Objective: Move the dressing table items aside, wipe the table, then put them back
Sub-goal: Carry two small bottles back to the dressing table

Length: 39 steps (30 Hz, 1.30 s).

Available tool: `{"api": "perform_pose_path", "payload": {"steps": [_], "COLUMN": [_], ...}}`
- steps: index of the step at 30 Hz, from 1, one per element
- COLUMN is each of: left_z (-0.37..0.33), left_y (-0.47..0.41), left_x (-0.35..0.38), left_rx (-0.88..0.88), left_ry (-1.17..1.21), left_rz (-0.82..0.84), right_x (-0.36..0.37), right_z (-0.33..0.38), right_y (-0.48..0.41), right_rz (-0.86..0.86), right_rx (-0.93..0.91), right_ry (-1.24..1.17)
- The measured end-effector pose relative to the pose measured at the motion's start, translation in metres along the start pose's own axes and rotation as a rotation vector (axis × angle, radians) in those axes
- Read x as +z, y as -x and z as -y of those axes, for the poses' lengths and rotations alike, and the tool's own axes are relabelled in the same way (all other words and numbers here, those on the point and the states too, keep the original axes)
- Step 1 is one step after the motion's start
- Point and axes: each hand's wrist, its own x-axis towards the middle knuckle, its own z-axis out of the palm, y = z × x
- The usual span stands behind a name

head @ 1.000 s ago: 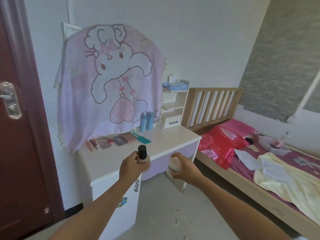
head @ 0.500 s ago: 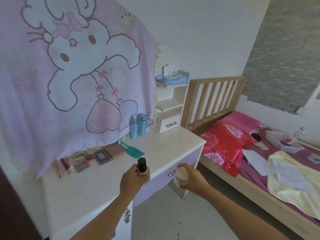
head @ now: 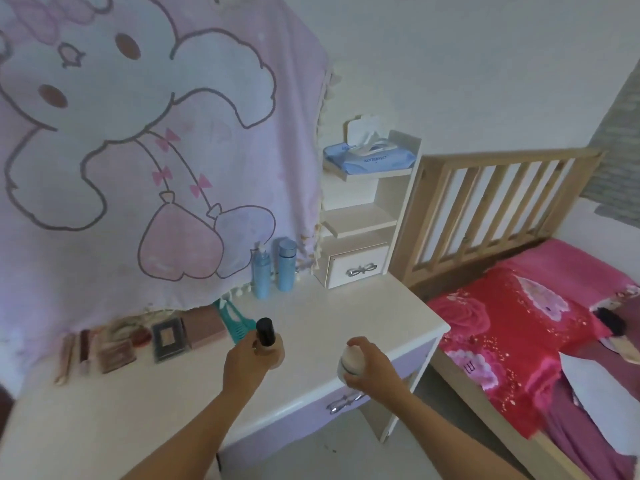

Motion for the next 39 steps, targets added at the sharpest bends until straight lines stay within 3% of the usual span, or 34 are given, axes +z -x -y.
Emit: {"api": "perform_pose_path", "payload": {"steps": [13, 19, 23, 28, 39], "left_z": [0.02, 0.03, 0.035, 0.048, 0.043], "left_y": [-0.157, -0.21, -0.228, -0.238, -0.238], "left_x": [0.028, 0.044, 0.052, 0.052, 0.064], "left_rx": [-0.049, -0.169, -0.231, -0.285, -0.341], "left_ry": [-0.013, 0.046, -0.015, -0.131, -0.043], "left_rz": [-0.102, -0.14, -0.291, -0.187, -0.339], "right_x": [0.047, 0.067, 0.079, 0.091, 0.099], "right_z": [0.008, 0.016, 0.013, 0.012, 0.001], "right_y": [-0.181, -0.25, -0.276, -0.3, -0.322], "right_rz": [0.146, 0.176, 0.216, 0.244, 0.344], "right_rx": [-0.036, -0.002, 0.025, -0.011, -0.099], "right_ry": [0.056, 0.035, 0.047, 0.061, 0.028]}}
